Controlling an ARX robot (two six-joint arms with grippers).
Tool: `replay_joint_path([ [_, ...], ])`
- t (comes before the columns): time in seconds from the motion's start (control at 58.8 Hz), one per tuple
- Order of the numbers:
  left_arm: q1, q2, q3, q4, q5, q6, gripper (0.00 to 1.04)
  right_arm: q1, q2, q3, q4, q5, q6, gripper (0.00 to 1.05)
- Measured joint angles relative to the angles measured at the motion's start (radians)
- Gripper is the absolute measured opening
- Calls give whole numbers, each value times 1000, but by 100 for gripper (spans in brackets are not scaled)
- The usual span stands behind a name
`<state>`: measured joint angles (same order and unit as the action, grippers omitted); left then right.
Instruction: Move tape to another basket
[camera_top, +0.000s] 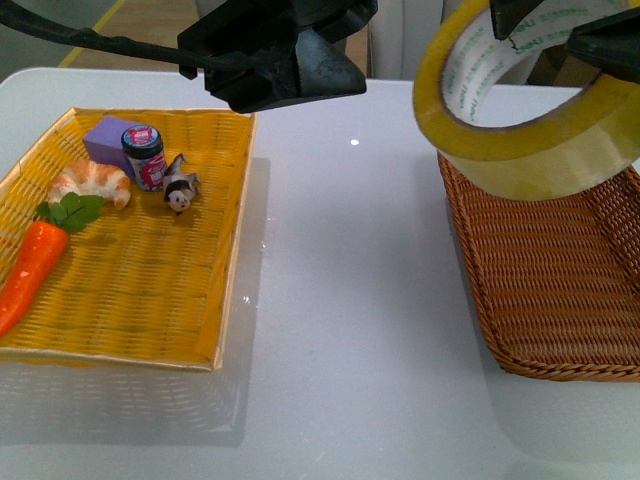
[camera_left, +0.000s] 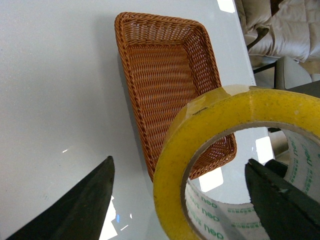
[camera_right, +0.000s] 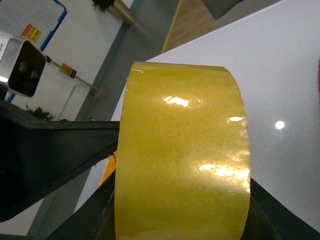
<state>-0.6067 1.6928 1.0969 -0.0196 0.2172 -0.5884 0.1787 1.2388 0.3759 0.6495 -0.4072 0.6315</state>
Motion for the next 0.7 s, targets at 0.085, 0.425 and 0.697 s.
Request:
replay_joint_path([
  [0.085,0,0,0,0,0,0,97,-68,-11,-3,-17,-20,0,47],
  [0.425,0,0,0,0,0,0,96,-370,233,94,-31,-23,-47,47],
  [0.697,0,0,0,0,0,0,96,-374,626,309,5,17,-21,47],
])
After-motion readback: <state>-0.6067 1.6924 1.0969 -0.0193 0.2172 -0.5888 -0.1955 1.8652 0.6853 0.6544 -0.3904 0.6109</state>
